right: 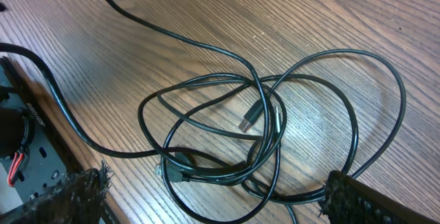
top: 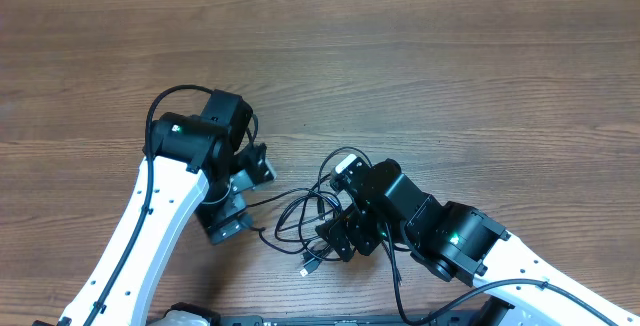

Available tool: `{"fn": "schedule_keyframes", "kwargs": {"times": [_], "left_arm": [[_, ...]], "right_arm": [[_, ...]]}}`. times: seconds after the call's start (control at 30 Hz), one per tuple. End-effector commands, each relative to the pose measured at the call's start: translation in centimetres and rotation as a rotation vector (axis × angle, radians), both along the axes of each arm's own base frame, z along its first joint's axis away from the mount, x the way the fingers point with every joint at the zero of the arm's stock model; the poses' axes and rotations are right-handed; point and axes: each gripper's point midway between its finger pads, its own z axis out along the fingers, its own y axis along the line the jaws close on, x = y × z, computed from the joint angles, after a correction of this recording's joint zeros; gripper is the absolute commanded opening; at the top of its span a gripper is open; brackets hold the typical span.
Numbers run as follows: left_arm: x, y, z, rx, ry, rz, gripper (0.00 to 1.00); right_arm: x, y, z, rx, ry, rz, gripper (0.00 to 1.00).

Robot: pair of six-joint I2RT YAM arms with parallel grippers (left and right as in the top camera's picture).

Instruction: Untangle cables

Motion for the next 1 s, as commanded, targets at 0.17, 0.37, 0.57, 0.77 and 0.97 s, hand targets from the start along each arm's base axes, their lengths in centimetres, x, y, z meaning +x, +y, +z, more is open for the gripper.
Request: {"fn": "schedule_keyframes", "kwargs": {"times": [0.17,0.37,0.57,0.77,0.97], "left_arm": [[-0.3,3.0,1.2,0.167,-0.002,-0.033,1.00],[0.4,3.6,1.4,0.204,-0.011,-0.120,1.00],[4.3,1.4,1.0,0.106,-0.165,-0.135,1.00],[5.5,-7.8,1.0,-0.413,-0.205,-0.167,0.99],[4.7,-12.9,3.1,-0.729,-0.173,-0.211,1.00]], "right_arm": [[0.0,0.4,0.6,0.020,-0.007,0.007,1.00],[0.0,0.4,0.6,0.019,-0.008,0.007,1.00],[0.0,0.4,0.6,0.019,-0.008,0.007,1.00],[0.0,0.4,0.4,0.014,-0.001,0.004,1.00],[0.1,0.4,-0.5,0.034,0.106,-0.127,1.00]]}}
